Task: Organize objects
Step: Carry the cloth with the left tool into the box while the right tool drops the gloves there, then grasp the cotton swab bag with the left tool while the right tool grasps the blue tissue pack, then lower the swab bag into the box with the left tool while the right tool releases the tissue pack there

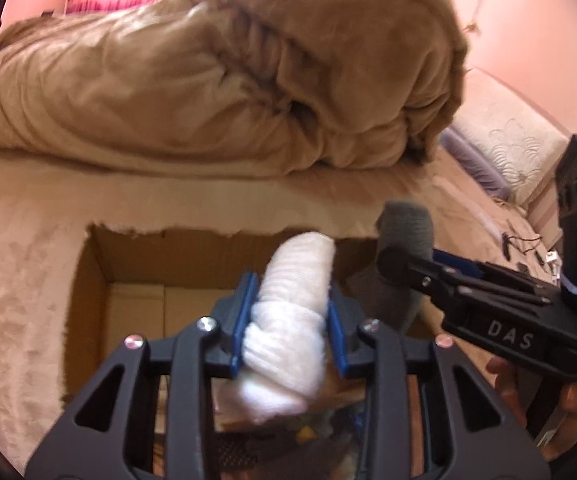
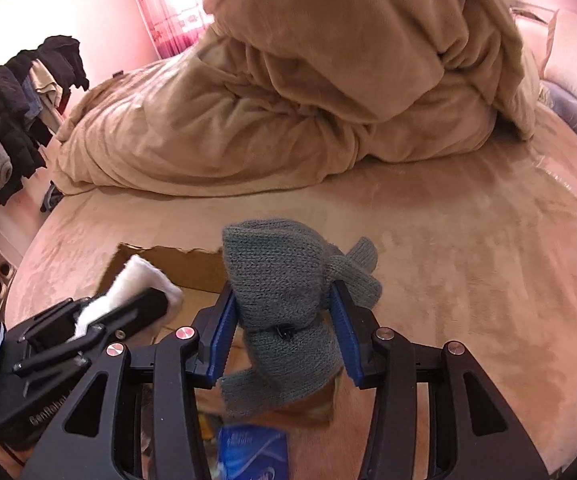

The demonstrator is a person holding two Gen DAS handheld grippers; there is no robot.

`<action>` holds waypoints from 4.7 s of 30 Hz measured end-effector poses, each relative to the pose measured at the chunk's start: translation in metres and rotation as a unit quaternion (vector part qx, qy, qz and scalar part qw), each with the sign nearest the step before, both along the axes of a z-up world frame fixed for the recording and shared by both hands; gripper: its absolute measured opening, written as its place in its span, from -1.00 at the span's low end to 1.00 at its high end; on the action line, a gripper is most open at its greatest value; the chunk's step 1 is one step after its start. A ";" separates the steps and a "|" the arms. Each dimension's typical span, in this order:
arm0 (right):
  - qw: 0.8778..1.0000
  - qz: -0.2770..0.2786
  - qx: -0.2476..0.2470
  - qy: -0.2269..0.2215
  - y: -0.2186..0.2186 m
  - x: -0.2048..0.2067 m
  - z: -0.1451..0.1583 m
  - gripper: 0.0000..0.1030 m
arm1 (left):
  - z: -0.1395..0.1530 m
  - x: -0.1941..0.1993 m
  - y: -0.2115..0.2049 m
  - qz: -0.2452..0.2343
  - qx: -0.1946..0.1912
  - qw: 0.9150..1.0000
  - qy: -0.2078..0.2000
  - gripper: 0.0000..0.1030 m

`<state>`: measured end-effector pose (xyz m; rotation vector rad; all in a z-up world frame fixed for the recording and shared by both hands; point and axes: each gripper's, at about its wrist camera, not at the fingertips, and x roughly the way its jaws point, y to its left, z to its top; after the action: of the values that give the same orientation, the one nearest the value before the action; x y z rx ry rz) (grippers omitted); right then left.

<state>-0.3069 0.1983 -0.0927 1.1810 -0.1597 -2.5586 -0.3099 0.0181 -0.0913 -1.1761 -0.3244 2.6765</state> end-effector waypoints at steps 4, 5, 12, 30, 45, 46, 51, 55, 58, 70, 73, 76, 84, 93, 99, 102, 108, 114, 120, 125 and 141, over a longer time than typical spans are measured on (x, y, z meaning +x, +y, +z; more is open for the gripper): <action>1.000 -0.006 0.007 -0.010 -0.003 -0.009 -0.021 0.04 | -0.021 -0.008 0.002 0.003 -0.007 0.999 -0.032 -0.25; 1.000 -0.006 0.006 -0.017 -0.003 -0.010 -0.025 0.06 | -0.024 -0.009 0.001 0.006 -0.007 0.999 -0.037 -0.19; 0.999 0.001 0.020 -0.030 -0.005 -0.007 -0.023 0.10 | -0.002 0.009 -0.007 0.013 0.011 1.000 -0.010 0.59; 0.998 -0.013 0.036 0.043 0.002 0.085 0.067 0.12 | 0.082 0.126 -0.044 0.035 0.013 0.998 0.050 0.70; 0.996 0.002 0.039 0.082 -0.001 0.176 0.094 0.12 | 0.079 0.203 -0.054 0.026 -0.005 0.998 0.051 0.80; 0.996 0.005 0.042 0.077 -0.002 0.178 0.089 0.12 | 0.073 0.203 -0.053 0.026 -0.007 0.999 0.045 0.80; 0.997 0.013 0.053 0.056 -0.006 0.180 0.065 0.12 | 0.034 0.193 -0.051 0.036 -0.007 0.999 0.007 0.81; 0.998 0.016 0.057 0.033 -0.007 0.169 0.044 0.12 | 0.006 0.178 -0.053 0.045 -0.013 0.999 -0.017 0.81; 0.998 0.018 0.056 0.016 -0.008 0.157 0.025 0.12 | -0.007 0.167 -0.057 0.050 -0.015 0.998 -0.023 0.81; 0.996 0.038 0.049 -0.058 -0.014 0.103 -0.050 0.12 | -0.054 0.117 -0.060 0.055 -0.008 0.996 -0.073 0.82; 0.996 0.043 0.039 -0.072 -0.013 0.096 -0.062 0.12 | -0.066 0.110 -0.057 0.046 -0.006 0.995 -0.093 0.82; 0.996 0.045 0.025 -0.073 -0.010 0.091 -0.068 0.25 | -0.073 0.109 -0.057 0.047 -0.005 0.994 -0.097 0.82; 0.992 0.056 -0.049 -0.104 0.001 0.085 -0.080 0.02 | -0.070 0.119 -0.064 0.057 0.000 0.995 -0.088 0.39; 0.996 0.045 -0.028 -0.070 0.006 0.103 -0.050 -0.04 | -0.051 0.138 -0.070 0.069 0.007 0.995 -0.072 0.38; 0.998 0.036 -0.018 -0.038 0.009 0.115 -0.020 -0.04 | -0.016 0.155 -0.077 0.078 0.008 0.996 -0.037 0.38; 0.999 0.034 -0.014 -0.019 0.011 0.124 -0.002 -0.04 | 0.003 0.164 -0.078 0.080 0.007 0.997 -0.015 0.38; 0.999 0.033 -0.009 0.016 0.010 0.138 0.032 -0.04 | 0.039 0.175 -0.076 0.074 0.002 0.997 0.025 0.38; 0.998 0.032 -0.011 0.050 0.007 0.144 0.062 -0.03 | 0.066 0.168 -0.069 0.063 -0.004 0.997 0.053 0.38; 0.996 0.036 -0.014 0.076 0.002 0.135 0.083 -0.03 | 0.092 0.158 -0.070 0.057 -0.008 0.995 0.082 0.38; 0.995 0.045 -0.016 0.089 -0.002 0.122 0.092 -0.03 | 0.098 0.136 -0.072 0.057 -0.013 0.994 0.089 0.38; 0.997 0.059 0.018 0.038 -0.032 0.042 0.028 -0.03 | 0.021 0.055 -0.067 0.033 -0.020 0.999 0.034 0.38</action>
<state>-0.2644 0.1661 -0.0648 1.0704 -0.0250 -2.5078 -0.2548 -0.0492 -0.0704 -1.1005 -0.3057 2.7851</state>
